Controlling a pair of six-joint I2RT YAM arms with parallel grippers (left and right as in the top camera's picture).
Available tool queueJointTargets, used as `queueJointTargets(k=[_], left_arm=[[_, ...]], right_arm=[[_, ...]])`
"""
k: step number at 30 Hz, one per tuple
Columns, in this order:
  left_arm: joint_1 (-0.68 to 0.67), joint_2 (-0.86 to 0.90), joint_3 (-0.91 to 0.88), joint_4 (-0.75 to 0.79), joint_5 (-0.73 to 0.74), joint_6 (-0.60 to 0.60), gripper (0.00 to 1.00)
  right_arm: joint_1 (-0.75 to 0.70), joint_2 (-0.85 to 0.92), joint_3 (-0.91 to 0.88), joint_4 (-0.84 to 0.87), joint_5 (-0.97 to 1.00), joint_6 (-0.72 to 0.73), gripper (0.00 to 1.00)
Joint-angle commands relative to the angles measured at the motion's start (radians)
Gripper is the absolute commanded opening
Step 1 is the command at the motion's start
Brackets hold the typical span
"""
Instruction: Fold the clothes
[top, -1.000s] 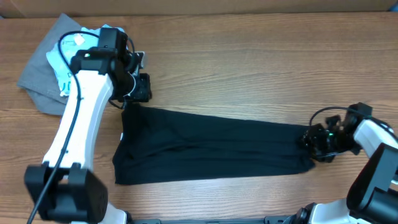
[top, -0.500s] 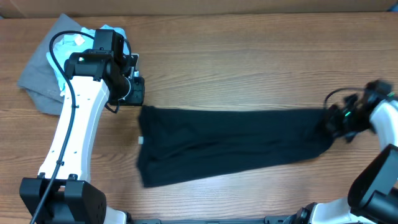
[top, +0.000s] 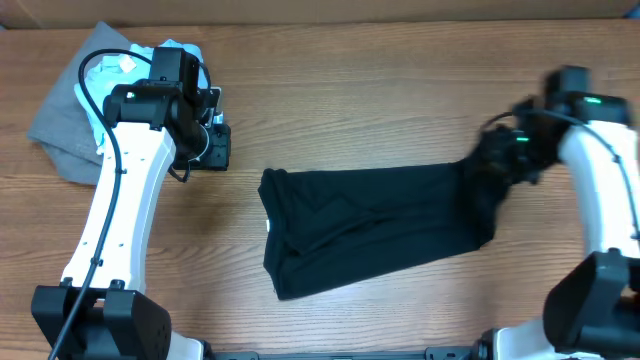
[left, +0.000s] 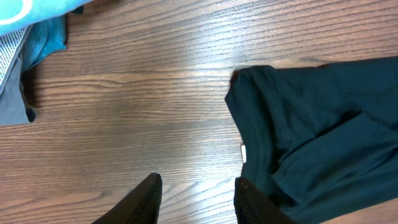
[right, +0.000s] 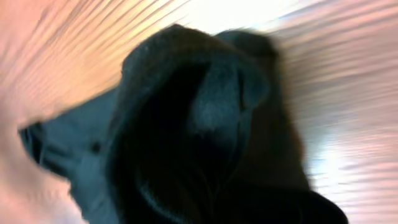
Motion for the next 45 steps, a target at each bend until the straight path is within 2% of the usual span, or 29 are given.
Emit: queueJointTargets(k=[1,7,17,20,24,25,26,28,30,39,42,45], left_arm=[[0.005,-0.023,0.012,-0.001,-0.006,0.018,0.41],[0.005,-0.023,0.012,-0.005,-0.006,0.018,0.41],[0.005,-0.023,0.012,0.0,-0.005,0.018,0.42],[0.005,-0.023,0.012,0.0,-0.006,0.019,0.43],[0.005,-0.023,0.012,0.0,-0.005,0.018,0.43],[0.005,-0.023,0.012,0.0,-0.004,0.019,0.43],[0.005,-0.023,0.012,0.0,-0.003,0.018,0.43],[0.005,-0.023,0.012,0.001,-0.003,0.019,0.43],[0.005,-0.023,0.012,0.0,-0.003,0.019,0.44],[0.005,-0.02,0.012,-0.005,-0.002,0.018,0.53],[0.005,-0.016,0.006,-0.006,0.011,0.018,0.53],[0.005,-0.013,-0.011,-0.002,0.036,0.016,0.54]], right_arm=[[0.15,-0.024,-0.023,0.032,0.083,0.133,0.04],[0.294,-0.01,-0.119,0.089,0.192,0.23,0.04],[0.43,-0.007,-0.181,0.163,0.035,0.264,0.04],[0.497,-0.005,-0.182,0.182,0.095,0.372,0.04],[0.545,0.006,-0.182,0.181,0.124,0.444,0.04],[0.556,0.011,-0.182,0.186,0.125,0.454,0.09],[0.563,0.014,-0.182,0.192,0.125,0.455,0.24],[0.575,0.014,-0.182,0.204,0.134,0.455,0.36],[0.575,0.013,-0.181,0.208,0.156,0.454,0.41],[0.432,-0.052,-0.179,0.205,0.177,0.378,0.41],[0.375,-0.051,-0.181,0.188,0.177,0.373,0.41],[0.333,-0.041,-0.182,0.168,0.174,0.306,0.41]])
